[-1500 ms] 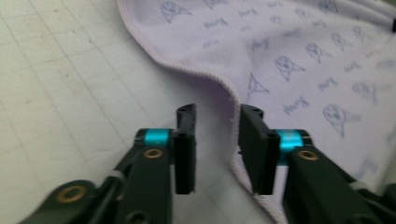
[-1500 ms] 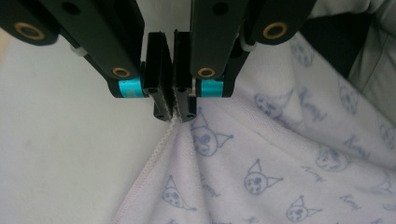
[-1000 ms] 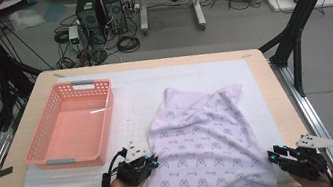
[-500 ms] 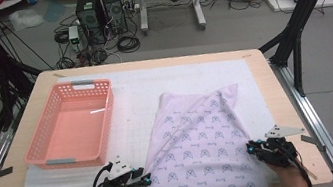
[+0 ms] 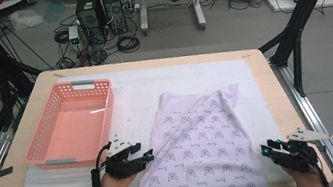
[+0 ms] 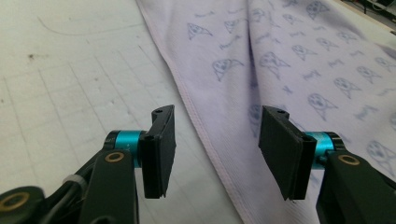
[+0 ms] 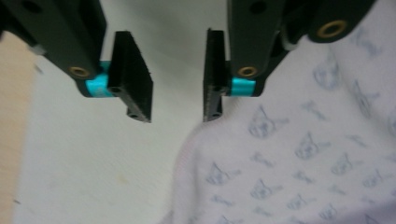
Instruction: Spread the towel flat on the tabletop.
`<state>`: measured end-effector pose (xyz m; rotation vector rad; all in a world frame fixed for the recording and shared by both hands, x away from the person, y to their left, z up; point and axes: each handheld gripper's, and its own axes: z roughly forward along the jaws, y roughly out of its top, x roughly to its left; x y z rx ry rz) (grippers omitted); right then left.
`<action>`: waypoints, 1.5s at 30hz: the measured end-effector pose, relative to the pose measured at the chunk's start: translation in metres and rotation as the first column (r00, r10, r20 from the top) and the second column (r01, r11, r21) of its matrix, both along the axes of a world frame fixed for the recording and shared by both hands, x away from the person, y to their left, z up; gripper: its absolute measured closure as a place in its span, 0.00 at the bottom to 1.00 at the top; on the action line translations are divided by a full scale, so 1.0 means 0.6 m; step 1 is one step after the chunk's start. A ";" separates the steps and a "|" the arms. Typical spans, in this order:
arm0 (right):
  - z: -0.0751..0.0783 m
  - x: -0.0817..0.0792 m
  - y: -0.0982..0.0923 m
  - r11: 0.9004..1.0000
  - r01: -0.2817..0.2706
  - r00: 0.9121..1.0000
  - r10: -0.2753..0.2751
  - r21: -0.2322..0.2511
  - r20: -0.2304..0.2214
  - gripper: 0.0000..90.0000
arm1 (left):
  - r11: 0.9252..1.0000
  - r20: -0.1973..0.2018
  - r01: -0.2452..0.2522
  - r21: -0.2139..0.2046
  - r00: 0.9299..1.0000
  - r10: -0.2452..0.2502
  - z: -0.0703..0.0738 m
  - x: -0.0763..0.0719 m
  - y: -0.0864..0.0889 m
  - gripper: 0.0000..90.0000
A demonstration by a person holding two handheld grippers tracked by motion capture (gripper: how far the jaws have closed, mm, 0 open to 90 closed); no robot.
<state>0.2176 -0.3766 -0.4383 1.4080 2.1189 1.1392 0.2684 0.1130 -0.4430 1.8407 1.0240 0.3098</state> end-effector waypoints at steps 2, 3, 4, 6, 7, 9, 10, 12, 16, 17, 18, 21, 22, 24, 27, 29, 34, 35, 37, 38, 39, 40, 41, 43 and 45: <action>-0.004 0.016 0.016 1.000 -0.020 1.000 0.020 0.014 -0.004 0.59 | 1.000 -0.005 -0.006 -0.002 1.000 0.006 -0.002 0.007 -0.001 0.51; -0.006 0.025 0.025 0.999 -0.033 0.999 0.033 0.017 -0.004 0.58 | 1.000 -0.006 -0.008 -0.001 1.000 0.008 -0.003 0.010 -0.002 0.51; -0.010 0.033 0.034 0.999 -0.041 0.999 0.041 0.017 -0.010 0.58 | 1.000 -0.009 -0.012 0.002 1.000 0.012 -0.004 0.012 -0.002 0.51; -0.018 0.047 0.052 0.998 -0.059 0.997 0.058 -0.024 -0.042 0.68 | 1.000 -0.013 -0.015 0.000 1.000 0.015 -0.006 0.013 -0.001 0.51; -0.018 0.045 0.057 0.996 -0.047 0.999 0.046 -0.073 -0.018 0.77 | 1.000 -0.011 -0.014 0.003 1.000 0.014 -0.007 0.012 -0.001 0.51; -0.014 0.043 0.049 0.995 -0.076 0.996 0.073 -0.061 -0.049 0.97 | 1.000 -0.011 -0.012 0.007 1.000 0.012 -0.008 0.011 0.000 0.51; -0.012 0.038 0.044 0.995 -0.069 0.996 0.065 -0.067 -0.057 0.98 | 1.000 -0.013 -0.013 0.007 1.000 0.013 -0.009 0.011 0.000 0.52; -0.008 0.026 0.031 0.994 -0.059 0.996 0.053 -0.090 -0.069 0.98 | 1.000 -0.012 -0.018 0.007 1.000 0.018 -0.009 0.011 0.002 0.52; 0.002 -0.007 0.007 0.987 -0.028 0.995 0.013 -0.158 -0.097 0.98 | 1.000 -0.013 -0.021 0.006 1.000 0.021 -0.009 0.014 0.002 0.52; 0.002 -0.012 0.003 0.987 -0.027 0.995 0.012 -0.158 -0.099 0.98 | 1.000 -0.017 -0.020 0.006 1.000 0.020 -0.010 0.016 0.000 0.52; 0.002 -0.016 0.000 0.987 -0.031 0.995 0.015 -0.156 -0.100 0.98 | 1.000 -0.022 -0.018 0.013 1.000 0.018 -0.011 0.018 -0.003 0.52; 0.005 -0.020 -0.003 0.992 -0.033 0.996 0.021 -0.124 -0.092 0.83 | 1.000 -0.048 0.012 0.016 0.999 -0.011 -0.014 0.022 -0.017 0.51; 0.006 -0.019 -0.004 0.994 -0.021 0.997 0.013 -0.106 -0.076 0.76 | 0.999 -0.063 0.029 0.022 0.998 -0.027 -0.015 0.023 -0.024 0.51; 0.008 -0.018 -0.008 0.998 -0.004 0.999 0.000 -0.065 -0.050 0.72 | 0.997 -0.077 0.053 0.049 0.996 -0.049 -0.016 0.023 -0.037 0.53; 0.008 -0.016 -0.011 0.999 0.014 0.999 -0.015 -0.042 -0.033 0.69 | 0.994 -0.053 0.025 0.105 0.998 -0.019 -0.015 0.019 -0.046 0.76; 0.004 -0.014 -0.010 0.999 0.013 0.999 -0.014 -0.032 -0.032 0.68 | 0.993 -0.053 0.037 0.115 0.998 -0.031 -0.015 0.017 -0.046 0.97; 0.002 -0.004 -0.001 1.000 0.007 1.000 -0.008 -0.029 -0.026 0.68 | 0.992 -0.055 -0.005 0.128 0.998 0.012 -0.008 -0.006 -0.020 0.98; 0.002 0.000 0.002 1.000 0.007 1.000 -0.008 -0.028 -0.023 0.67 | 0.992 -0.054 -0.013 0.129 0.998 0.020 -0.006 -0.012 -0.013 0.98; 0.000 0.010 0.010 0.999 -0.001 1.000 0.000 -0.032 -0.026 0.67 | 0.990 -0.041 -0.022 0.138 0.999 0.028 0.000 -0.022 -0.001 0.98; -0.001 0.016 0.015 0.999 -0.006 1.000 0.005 -0.038 -0.022 0.67 | 0.990 -0.035 -0.028 0.136 0.999 0.033 0.003 -0.026 0.004 0.98; -0.002 0.021 0.020 0.999 -0.012 1.000 0.010 -0.043 -0.024 0.67 | 0.991 -0.035 -0.036 0.130 0.999 0.041 0.005 -0.030 0.008 0.98; -0.004 0.027 0.024 0.999 -0.022 1.000 0.021 -0.047 -0.022 0.67 | 0.991 -0.041 -0.034 0.127 0.998 0.040 0.005 -0.034 0.013 0.98; -0.005 0.031 0.030 0.999 -0.020 1.000 0.018 -0.051 -0.025 0.67 | 0.992 -0.045 -0.031 0.125 0.998 0.037 0.005 -0.038 0.015 0.98; -0.007 0.042 0.037 0.998 -0.029 0.999 0.028 -0.054 -0.028 0.66 | 0.993 -0.057 -0.011 0.113 0.998 0.017 0.002 -0.043 0.017 0.98; -0.010 0.052 0.045 0.997 -0.039 0.999 0.037 -0.071 -0.033 0.66 | 0.996 -0.057 0.002 0.094 0.998 0.004 -0.002 -0.044 0.016 0.94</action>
